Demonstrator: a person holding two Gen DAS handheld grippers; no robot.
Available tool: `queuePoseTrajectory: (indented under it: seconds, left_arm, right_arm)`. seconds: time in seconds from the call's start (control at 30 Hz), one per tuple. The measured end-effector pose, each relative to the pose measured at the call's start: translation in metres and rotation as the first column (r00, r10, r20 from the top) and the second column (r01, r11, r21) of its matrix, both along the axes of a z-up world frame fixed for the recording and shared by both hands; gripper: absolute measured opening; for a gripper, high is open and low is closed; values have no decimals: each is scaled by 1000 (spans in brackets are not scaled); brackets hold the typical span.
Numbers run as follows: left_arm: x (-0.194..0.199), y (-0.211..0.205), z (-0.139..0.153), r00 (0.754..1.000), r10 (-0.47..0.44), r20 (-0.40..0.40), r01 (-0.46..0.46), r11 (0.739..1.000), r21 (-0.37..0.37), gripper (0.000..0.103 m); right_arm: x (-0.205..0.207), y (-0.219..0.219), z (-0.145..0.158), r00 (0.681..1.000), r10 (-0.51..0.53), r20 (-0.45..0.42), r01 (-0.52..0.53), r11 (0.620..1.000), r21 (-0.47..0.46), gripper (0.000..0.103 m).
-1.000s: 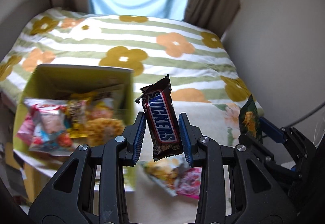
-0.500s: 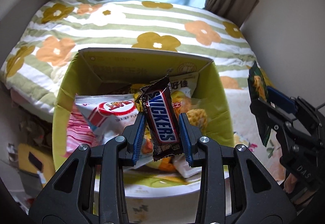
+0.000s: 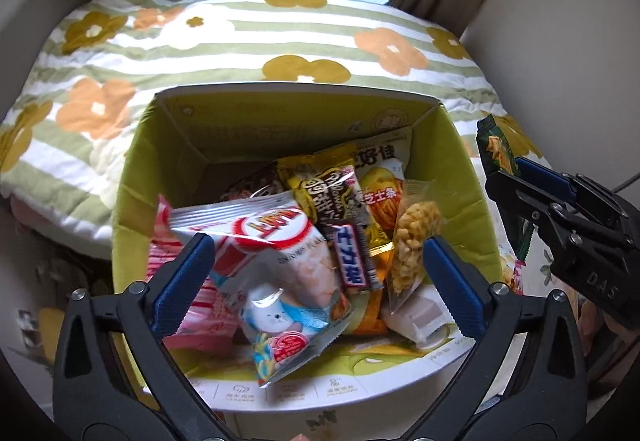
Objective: Organize snacks
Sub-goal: 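Open both tools to drop the Snickers bar and cracker packet into the box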
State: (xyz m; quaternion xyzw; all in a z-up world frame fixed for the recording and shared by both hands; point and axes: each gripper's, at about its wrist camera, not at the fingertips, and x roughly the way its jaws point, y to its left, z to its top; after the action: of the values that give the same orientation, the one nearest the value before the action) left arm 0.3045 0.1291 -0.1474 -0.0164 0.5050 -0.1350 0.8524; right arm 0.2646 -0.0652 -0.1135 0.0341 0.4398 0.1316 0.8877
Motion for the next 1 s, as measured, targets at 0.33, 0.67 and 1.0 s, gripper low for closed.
queuePoseTrajectory:
  seconds: [0.33, 0.67, 1.0]
  left_arm:
    - [-23, 25, 8, 998, 55, 42, -56, 998, 23, 103]
    - [-38, 29, 13, 995, 73, 61, -75, 997, 33, 103]
    - [-46, 28, 11, 997, 49, 66, -50, 999, 20, 103]
  right_arm:
    - [20, 26, 0, 996, 86, -32, -85, 996, 27, 40]
    - [8, 32, 6, 997, 77, 15, -77, 996, 45, 102]
    - [-16, 2, 13, 998, -55, 6, 55, 998, 20, 102]
